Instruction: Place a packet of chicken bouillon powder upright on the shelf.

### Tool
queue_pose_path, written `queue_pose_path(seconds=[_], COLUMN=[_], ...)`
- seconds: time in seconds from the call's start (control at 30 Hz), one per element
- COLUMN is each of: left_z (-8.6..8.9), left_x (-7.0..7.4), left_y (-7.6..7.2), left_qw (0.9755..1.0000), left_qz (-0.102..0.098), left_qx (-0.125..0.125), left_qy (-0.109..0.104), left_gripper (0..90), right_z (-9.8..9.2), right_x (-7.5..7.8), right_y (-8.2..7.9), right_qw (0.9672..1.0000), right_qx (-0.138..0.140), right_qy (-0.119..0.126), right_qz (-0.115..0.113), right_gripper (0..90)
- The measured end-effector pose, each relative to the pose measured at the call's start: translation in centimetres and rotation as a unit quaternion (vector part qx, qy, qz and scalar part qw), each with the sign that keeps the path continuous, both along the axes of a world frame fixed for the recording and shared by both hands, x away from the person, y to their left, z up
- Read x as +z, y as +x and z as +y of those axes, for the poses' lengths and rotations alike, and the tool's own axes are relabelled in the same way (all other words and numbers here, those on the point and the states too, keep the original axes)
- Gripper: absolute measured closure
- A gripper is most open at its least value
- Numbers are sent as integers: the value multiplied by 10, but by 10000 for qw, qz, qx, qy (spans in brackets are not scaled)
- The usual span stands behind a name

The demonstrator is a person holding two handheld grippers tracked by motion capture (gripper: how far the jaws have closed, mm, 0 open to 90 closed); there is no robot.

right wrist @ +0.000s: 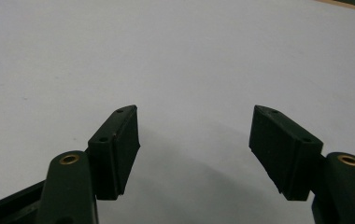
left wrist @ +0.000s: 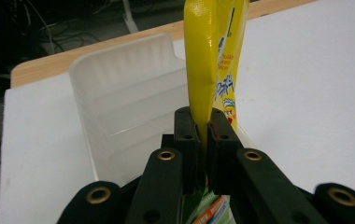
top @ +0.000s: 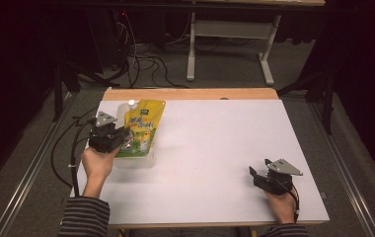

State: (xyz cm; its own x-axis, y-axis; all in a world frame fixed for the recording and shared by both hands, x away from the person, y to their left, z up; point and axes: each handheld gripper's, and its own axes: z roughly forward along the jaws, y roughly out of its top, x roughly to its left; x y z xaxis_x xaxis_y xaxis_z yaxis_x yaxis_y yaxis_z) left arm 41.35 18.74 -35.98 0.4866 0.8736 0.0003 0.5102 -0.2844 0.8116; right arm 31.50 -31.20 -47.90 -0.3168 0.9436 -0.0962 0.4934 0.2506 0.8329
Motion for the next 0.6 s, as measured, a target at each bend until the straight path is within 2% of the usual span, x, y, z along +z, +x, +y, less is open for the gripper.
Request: queue_pose_path(seconds=[0.23, 0.37, 0.43, 0.53, 0.6], left_z=[-1, 1, 1, -2, 1], left_x=[-11, -18, -22, -30, -32], left_y=[-3, -3, -5, -8, -12], left_qw=[9985, 9964, 9942, 9927, 9925], left_qz=[-464, -692, -903, -1051, -1049], left_qx=[204, 342, 405, 448, 419], left_qy=[-186, -364, -415, -378, -459], left_gripper=[895, 899, 898, 888, 880], right_z=[0, -1, -1, -1, -1], right_x=[0, 0, 0, 0, 0], right_y=[0, 1, 0, 0, 0], right_qw=[10000, 10000, 10000, 10000, 10000], right_qx=[-3, 5, -24, -34, -28], right_qy=[25, 17, 36, 54, 44], right_qz=[-10, 8, -2, -20, -9], right_gripper=[335, 335, 335, 334, 334])
